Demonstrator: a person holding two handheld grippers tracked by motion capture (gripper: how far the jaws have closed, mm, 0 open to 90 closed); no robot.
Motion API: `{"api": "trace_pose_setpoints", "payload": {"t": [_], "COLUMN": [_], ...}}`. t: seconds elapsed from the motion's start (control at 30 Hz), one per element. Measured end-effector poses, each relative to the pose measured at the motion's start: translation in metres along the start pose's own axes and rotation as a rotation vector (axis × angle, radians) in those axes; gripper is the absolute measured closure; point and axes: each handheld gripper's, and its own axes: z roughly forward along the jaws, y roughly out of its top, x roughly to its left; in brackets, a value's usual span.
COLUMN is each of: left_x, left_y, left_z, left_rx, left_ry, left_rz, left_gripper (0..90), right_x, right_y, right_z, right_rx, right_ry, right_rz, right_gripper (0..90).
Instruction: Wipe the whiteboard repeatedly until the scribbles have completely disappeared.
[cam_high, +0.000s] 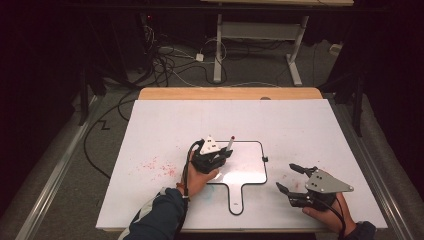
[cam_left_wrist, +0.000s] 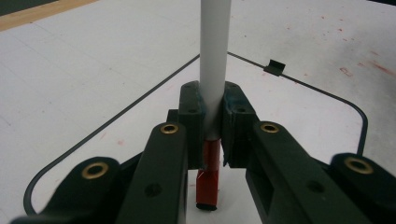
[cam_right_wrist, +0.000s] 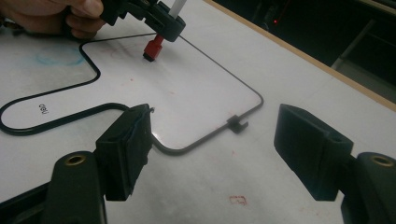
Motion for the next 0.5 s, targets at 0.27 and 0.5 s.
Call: {"api": "trace_pose_setpoints", "payload": {"t": [0.27, 0.5], "left_x": [0.006, 0.005], "left_y": [-0.006, -0.015], "left_z": [-0.012, -0.027], "left_rx": [0.012, 0.013], "left_ry": [-0.007, -0.024], "left_rz": [-0.015, -0.013], "left_gripper": [79.1, 79.1], "right_x": [0.0, 0.001], "right_y": [0.0, 0.001], "right_z": [-0.001, -0.002], "right_rx": [-0.004, -0.003], "right_ry": [0.0, -0.007], "right_rz": [-0.002, -0.006], "right_gripper": [28.4, 28.5]}}
